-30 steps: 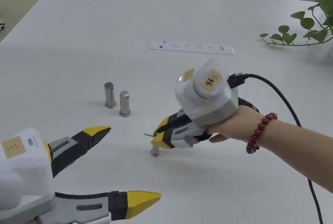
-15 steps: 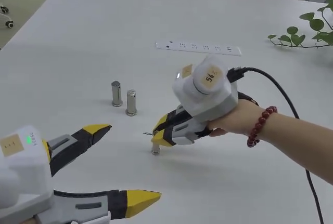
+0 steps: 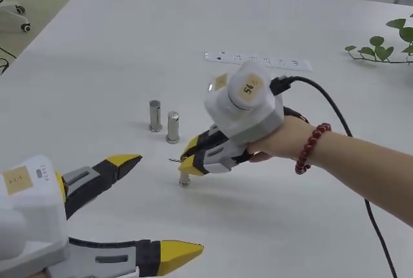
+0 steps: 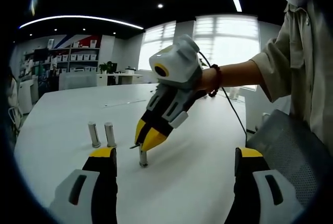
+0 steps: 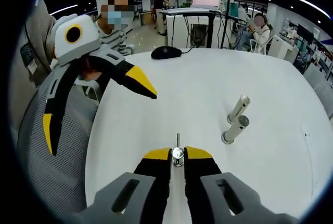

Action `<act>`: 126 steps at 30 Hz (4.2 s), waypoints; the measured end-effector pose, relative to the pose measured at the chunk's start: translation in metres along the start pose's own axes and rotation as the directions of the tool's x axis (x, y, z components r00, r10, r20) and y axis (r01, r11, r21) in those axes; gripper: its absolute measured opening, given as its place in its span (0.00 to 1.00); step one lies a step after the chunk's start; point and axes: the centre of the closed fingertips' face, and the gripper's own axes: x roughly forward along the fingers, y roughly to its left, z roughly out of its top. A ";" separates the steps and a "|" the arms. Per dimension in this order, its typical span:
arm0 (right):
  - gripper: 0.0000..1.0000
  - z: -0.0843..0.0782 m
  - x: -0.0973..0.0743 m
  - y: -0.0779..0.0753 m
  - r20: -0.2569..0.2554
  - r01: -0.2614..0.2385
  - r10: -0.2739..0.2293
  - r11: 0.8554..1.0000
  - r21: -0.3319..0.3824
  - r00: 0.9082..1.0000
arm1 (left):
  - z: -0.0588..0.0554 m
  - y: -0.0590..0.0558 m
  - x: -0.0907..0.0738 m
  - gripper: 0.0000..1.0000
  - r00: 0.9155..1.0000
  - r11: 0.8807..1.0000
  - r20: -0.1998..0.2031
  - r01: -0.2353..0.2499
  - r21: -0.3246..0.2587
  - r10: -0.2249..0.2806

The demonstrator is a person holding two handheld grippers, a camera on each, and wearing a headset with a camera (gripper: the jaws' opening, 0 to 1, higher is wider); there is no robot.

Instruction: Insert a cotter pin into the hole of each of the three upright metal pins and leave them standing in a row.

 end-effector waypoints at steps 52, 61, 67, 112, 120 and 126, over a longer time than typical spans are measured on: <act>0.17 -0.001 0.014 0.005 -0.023 -0.081 0.080 0.997 -0.017 0.997 | -0.008 0.002 -0.005 0.97 1.000 1.000 -0.030 -0.003 -0.014 0.003; 0.23 0.008 0.010 0.005 0.013 -0.070 0.069 0.997 0.025 0.998 | -0.007 0.003 -0.006 0.99 0.999 1.000 -0.030 -0.014 -0.015 0.013; 0.26 0.017 0.003 0.003 0.051 -0.064 0.061 0.996 0.056 0.997 | -0.007 0.004 -0.006 0.99 0.999 1.000 -0.030 -0.019 -0.017 0.019; 0.28 0.027 0.017 -0.088 0.148 0.177 -0.237 0.927 0.330 0.960 | -0.009 0.016 -0.006 0.98 0.997 0.996 -0.021 -0.071 -0.047 0.070; 0.26 0.026 0.023 -0.091 0.145 0.193 -0.249 0.927 0.321 0.957 | -0.011 0.018 -0.008 0.97 0.997 0.996 -0.029 -0.073 -0.048 0.072; 0.19 0.026 0.023 -0.095 0.145 0.215 -0.269 0.927 0.306 0.952 | -0.012 0.019 -0.008 0.96 0.997 0.996 -0.033 -0.075 -0.049 0.073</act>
